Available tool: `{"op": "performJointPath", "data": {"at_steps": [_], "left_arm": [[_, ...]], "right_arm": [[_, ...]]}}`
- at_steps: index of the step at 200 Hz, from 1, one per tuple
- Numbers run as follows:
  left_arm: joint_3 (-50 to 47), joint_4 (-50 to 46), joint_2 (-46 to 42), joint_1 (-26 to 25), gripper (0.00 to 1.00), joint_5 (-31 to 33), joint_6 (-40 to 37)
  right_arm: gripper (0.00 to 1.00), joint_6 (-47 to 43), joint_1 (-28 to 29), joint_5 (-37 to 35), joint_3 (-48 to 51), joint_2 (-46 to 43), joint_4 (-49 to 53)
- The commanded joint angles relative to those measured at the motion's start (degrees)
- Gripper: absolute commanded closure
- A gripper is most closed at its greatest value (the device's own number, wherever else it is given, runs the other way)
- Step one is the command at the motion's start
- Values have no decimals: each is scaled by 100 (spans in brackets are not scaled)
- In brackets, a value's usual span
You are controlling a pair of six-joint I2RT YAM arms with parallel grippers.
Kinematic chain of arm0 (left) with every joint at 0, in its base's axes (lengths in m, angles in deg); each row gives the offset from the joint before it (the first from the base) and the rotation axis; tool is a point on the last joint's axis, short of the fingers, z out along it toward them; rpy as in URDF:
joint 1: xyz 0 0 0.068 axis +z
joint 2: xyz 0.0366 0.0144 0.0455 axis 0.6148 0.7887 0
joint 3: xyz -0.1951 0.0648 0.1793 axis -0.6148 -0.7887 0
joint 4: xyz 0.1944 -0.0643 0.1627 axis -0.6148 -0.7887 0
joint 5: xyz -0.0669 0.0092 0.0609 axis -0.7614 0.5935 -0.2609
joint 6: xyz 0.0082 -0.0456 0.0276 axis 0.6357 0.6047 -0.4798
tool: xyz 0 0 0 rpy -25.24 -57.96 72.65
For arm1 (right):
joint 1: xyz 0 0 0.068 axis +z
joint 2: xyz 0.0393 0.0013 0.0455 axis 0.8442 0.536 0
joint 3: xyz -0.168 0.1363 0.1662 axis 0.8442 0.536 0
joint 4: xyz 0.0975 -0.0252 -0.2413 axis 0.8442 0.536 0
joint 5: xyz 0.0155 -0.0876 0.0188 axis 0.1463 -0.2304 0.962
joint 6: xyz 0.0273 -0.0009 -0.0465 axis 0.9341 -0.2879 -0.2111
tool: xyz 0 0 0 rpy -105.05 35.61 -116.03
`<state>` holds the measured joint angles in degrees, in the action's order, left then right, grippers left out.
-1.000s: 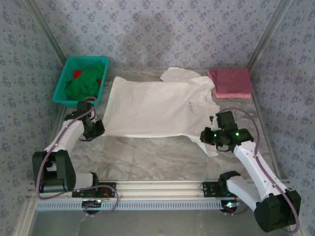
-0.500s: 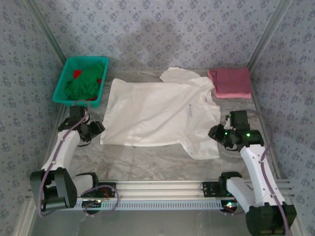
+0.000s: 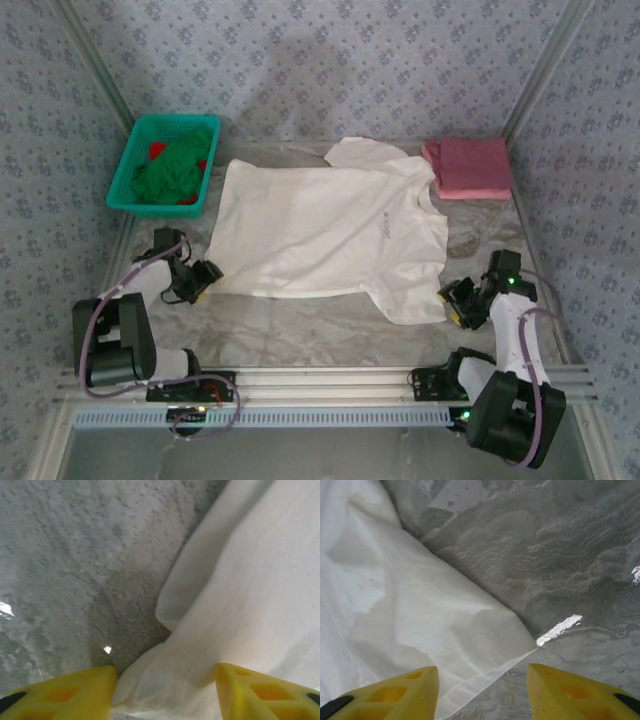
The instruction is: Fold and stack the t-shirts
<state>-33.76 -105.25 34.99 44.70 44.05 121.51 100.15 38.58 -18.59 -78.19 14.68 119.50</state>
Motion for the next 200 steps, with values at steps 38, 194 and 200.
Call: {"op": "performJointPath", "data": {"at_steps": [38,194,200], "left_arm": [[88,637,539,-16,68,-267,-126],[461,335,238,160,100,-469,-195],[502,217,123,165,100,-451,-205]], "right_arm": [[46,312,-7,-38,410,344,-504],[100,725,304,279,46,238,-840],[100,717,233,277,-27,91,-716]]}}
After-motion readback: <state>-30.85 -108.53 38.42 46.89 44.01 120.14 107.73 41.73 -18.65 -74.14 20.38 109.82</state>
